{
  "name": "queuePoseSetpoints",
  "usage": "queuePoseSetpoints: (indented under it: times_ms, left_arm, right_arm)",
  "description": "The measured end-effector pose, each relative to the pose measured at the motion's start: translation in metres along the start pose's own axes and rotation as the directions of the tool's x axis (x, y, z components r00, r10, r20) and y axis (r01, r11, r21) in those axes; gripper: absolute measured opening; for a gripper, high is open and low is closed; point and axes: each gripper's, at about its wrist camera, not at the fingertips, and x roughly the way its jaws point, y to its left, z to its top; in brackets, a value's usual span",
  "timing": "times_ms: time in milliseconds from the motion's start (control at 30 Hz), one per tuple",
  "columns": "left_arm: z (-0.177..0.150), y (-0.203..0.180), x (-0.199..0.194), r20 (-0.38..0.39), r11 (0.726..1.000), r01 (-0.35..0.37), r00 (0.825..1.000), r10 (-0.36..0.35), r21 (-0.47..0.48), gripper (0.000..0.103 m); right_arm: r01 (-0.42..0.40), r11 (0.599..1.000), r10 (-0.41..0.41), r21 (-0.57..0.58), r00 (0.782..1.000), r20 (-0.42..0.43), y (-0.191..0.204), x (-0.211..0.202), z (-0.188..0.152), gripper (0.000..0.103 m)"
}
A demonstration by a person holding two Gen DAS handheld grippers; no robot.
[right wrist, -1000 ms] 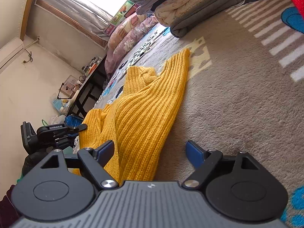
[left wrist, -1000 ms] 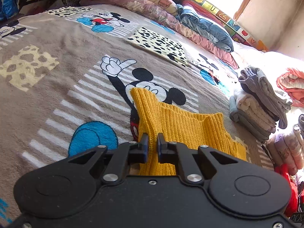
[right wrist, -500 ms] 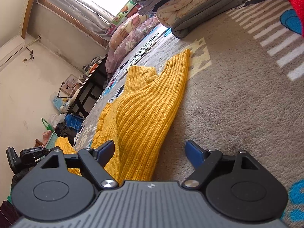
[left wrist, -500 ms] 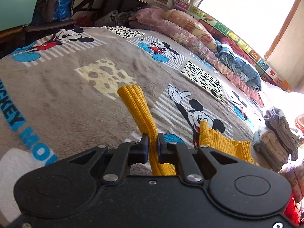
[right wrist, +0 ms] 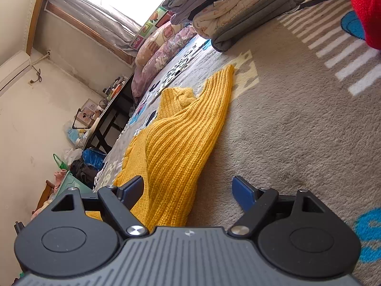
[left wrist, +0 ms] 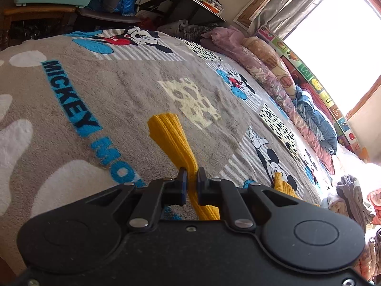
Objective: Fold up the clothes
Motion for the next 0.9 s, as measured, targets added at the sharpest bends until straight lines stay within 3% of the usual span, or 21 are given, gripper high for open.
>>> queuePoseSetpoints:
  times_ms: [133,167,300,367,433,533,600,667,733,833,900]
  left_arm:
    - [-0.008,0.019,0.022,-0.052,0.991,-0.133,0.990,0.133,-0.013,0.008]
    - [-0.010,0.024,0.027,-0.065,0.986,-0.168,0.984,0.167,-0.014,0.016]
    - [-0.007,0.034,0.022,-0.059,0.978,-0.181,0.983,0.176,-0.103,0.021]
    - [-0.007,0.024,0.012,-0.024,0.970,-0.231,0.973,0.230,-0.074,0.044]
    - [-0.009,0.013,0.000,0.019,0.963,-0.264,0.964,0.265,-0.050,0.052]
    - [-0.018,-0.006,-0.014,0.026,0.981,-0.181,0.983,0.184,-0.075,0.057]
    - [-0.031,-0.024,-0.019,0.022,0.990,-0.121,0.992,0.123,-0.079,0.068]
    - [-0.050,-0.044,-0.022,0.005,0.995,-0.069,0.998,0.070,-0.076,0.086]
    - [-0.077,-0.065,-0.019,-0.035,0.999,-0.036,0.999,0.035,-0.038,0.093]
    - [-0.118,-0.082,-0.010,-0.093,0.999,0.011,0.996,-0.008,0.038,0.094]
    - [-0.139,-0.089,-0.003,-0.113,0.996,0.010,0.994,0.001,0.091,0.094]
  right_arm:
    - [-0.009,1.000,0.009,0.017,1.000,0.006,-0.003,-0.002,0.000,0.080]
    - [-0.011,1.000,0.011,0.023,1.000,0.008,-0.004,-0.002,0.000,0.080]
    - [-0.017,0.999,0.016,0.035,1.000,0.010,-0.005,-0.003,0.001,0.080]
    - [-0.018,0.999,0.018,0.042,1.000,0.010,-0.005,-0.002,0.002,0.080]
    - [-0.021,0.999,0.021,0.050,1.000,0.011,-0.006,-0.002,0.003,0.080]
    - [-0.028,0.997,0.027,0.071,1.000,0.012,-0.009,-0.001,0.005,0.080]
    - [-0.036,0.995,0.035,0.091,0.999,0.016,-0.011,-0.001,0.005,0.080]
    - [-0.045,0.993,0.043,0.113,0.999,0.022,-0.014,-0.002,0.006,0.078]
    - [-0.054,0.988,0.050,0.145,0.998,0.034,-0.019,-0.003,0.007,0.075]
    - [-0.075,0.979,0.067,0.191,0.996,0.050,-0.026,-0.005,0.009,0.071]
    - [-0.083,0.974,0.072,0.212,0.996,0.056,-0.030,-0.005,0.010,0.069]
